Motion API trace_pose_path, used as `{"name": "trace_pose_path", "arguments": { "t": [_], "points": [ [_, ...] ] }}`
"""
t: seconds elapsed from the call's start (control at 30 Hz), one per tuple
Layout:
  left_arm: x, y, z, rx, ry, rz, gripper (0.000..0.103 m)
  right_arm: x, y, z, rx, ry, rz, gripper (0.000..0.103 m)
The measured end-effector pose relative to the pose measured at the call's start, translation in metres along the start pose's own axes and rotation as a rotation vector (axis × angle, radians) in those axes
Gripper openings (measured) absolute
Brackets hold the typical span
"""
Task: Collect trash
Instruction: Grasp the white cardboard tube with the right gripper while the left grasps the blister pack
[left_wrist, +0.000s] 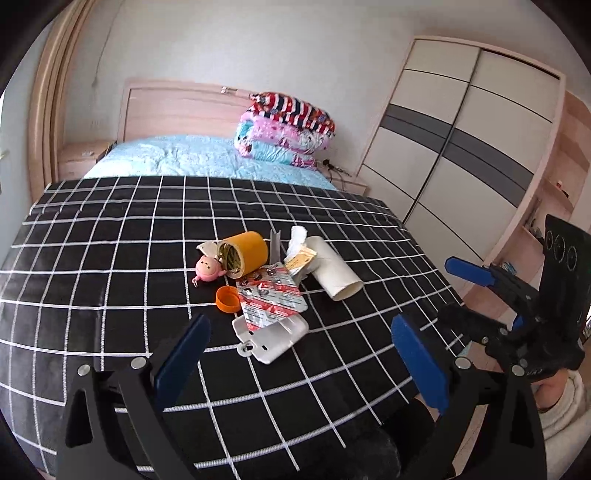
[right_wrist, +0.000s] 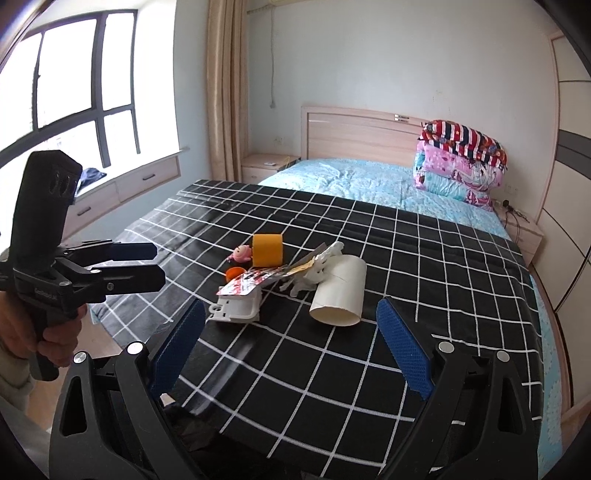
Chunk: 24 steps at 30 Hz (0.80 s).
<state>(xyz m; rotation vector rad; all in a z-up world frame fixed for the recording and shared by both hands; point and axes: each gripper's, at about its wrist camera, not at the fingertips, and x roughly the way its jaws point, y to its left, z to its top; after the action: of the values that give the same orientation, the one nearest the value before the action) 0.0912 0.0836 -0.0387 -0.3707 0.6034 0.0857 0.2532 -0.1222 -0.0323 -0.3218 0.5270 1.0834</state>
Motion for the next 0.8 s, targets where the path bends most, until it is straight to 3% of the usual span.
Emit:
{"name": "trace_pose_path", "arguments": {
  "t": [0.33, 0.47, 0.8],
  "points": [
    [0.044, 0.017, 0.006, -0.076, 0.057, -0.029, 0.094, 0.042, -0.017, 0.004, 0.007, 0.05, -0.016, 0.094],
    [0.06, 0.022, 0.006, -0.091, 0.085, -0.019, 0.084, 0.057, -0.022, 0.003, 0.01, 0.068, -0.03, 0.094],
    [0.093, 0.032, 0.006, -0.148, 0.151, -0.014, 0.078, 0.092, -0.038, 0.0, 0.034, 0.114, -0.043, 0.094]
  ]
}}
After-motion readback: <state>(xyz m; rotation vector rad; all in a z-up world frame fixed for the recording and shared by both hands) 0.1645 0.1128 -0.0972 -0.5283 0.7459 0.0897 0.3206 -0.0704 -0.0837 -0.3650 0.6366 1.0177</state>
